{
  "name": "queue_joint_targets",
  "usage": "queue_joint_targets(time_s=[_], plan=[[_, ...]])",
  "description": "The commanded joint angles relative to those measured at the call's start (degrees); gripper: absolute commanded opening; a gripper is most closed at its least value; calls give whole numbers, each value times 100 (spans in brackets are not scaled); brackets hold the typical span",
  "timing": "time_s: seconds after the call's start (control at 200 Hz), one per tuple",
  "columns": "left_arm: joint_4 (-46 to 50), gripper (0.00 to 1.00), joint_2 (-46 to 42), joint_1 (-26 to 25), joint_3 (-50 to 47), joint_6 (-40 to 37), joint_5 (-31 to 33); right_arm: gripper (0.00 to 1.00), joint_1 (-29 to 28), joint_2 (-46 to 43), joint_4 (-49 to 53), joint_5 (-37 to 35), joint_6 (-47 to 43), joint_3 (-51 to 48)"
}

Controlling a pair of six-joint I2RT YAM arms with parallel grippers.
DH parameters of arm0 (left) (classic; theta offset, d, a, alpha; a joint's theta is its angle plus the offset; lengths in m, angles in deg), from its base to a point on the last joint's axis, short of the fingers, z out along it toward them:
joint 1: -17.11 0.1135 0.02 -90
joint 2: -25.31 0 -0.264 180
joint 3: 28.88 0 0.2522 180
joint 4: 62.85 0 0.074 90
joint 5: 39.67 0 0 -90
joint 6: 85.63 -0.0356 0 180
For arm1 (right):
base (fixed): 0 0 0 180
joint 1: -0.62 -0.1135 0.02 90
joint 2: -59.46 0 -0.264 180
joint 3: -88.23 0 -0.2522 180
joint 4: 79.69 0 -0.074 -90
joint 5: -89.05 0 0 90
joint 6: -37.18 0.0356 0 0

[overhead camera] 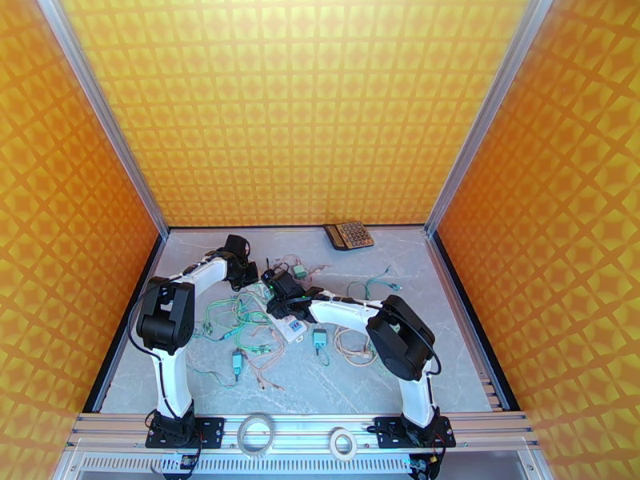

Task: Pull the plug off the socket

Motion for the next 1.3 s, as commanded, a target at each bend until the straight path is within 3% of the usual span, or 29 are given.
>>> queue_joint_targets(time_s=[0.0, 0.185, 0.495, 0.78, 0.825, 1.07, 1.19, 1.295], plan=[[248, 4, 297, -32, -57, -107, 185, 33, 166, -388, -389, 581, 206, -72], [245, 4, 285, -32, -68, -138, 191, 33, 579, -611, -630, 1279, 737, -238], [253, 3, 249, -32, -73, -137, 191, 34, 575, -1127, -546, 659, 511, -502], [314, 8, -124, -37, 123, -87, 152, 34, 323, -1921, -548, 509, 520, -1194], [306, 12, -275, -33, 155, -74, 149, 35, 248, -2072, -562, 486, 572, -1329], [-59, 56, -1388, -32, -28, 42, 95, 36, -139, -2902, -1202, 459, 1120, -2495], [-276, 70, -1937, -33, -278, 115, 90, 37, -262, -3242, -1764, 393, 1445, -3240], [-432, 71, -2349, -32, -517, 177, 95, 37, -449, -3448, -2124, 234, 1667, -3726]])
